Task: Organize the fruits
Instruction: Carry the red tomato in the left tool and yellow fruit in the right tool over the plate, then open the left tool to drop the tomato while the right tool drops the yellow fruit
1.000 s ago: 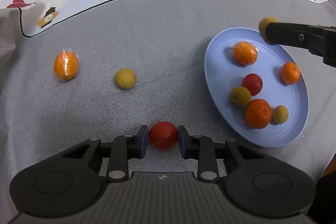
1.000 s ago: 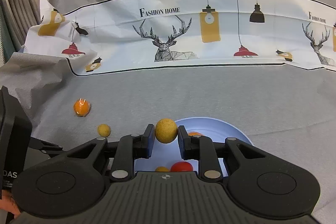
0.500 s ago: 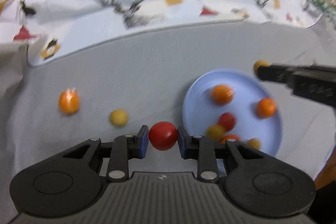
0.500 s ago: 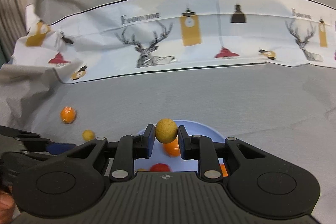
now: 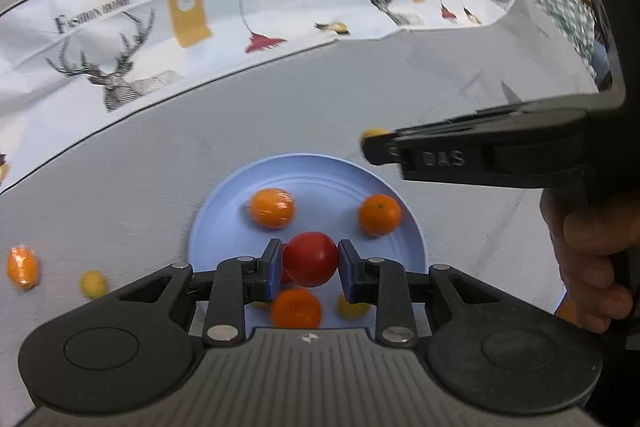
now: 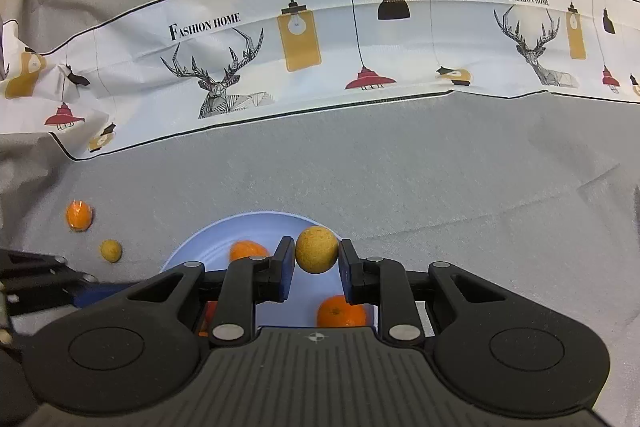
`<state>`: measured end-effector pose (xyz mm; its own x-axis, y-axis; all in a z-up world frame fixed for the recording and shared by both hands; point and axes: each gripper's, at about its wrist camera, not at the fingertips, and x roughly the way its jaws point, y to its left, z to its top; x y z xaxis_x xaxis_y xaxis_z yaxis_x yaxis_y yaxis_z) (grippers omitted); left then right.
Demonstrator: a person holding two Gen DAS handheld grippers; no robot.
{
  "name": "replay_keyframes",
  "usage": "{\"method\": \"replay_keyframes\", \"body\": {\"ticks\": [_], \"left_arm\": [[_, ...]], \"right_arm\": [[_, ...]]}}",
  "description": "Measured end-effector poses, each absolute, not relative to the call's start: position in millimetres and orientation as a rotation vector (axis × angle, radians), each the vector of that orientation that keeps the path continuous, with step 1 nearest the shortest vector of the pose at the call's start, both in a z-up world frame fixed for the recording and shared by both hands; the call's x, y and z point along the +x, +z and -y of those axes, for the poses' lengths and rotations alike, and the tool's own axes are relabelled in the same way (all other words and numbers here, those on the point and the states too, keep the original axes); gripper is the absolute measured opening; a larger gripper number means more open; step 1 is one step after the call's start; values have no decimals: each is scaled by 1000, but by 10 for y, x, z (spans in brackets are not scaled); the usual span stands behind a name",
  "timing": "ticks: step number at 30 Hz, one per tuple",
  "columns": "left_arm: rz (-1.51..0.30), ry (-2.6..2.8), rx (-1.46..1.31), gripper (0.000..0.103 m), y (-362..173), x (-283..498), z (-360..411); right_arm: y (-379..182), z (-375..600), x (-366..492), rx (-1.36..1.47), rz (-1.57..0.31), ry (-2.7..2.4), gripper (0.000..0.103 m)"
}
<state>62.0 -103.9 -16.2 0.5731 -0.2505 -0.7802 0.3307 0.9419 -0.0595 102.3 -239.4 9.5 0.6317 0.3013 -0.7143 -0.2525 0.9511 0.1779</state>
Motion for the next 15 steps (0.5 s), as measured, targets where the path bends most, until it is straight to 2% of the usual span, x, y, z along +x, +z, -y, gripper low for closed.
{"method": "replay_keyframes", "body": {"ticks": [15], "left_arm": [[-971,-322,128,32,-382,744,1188]], "right_arm": [[25,2297,1077,28,-885,345,24]]}}
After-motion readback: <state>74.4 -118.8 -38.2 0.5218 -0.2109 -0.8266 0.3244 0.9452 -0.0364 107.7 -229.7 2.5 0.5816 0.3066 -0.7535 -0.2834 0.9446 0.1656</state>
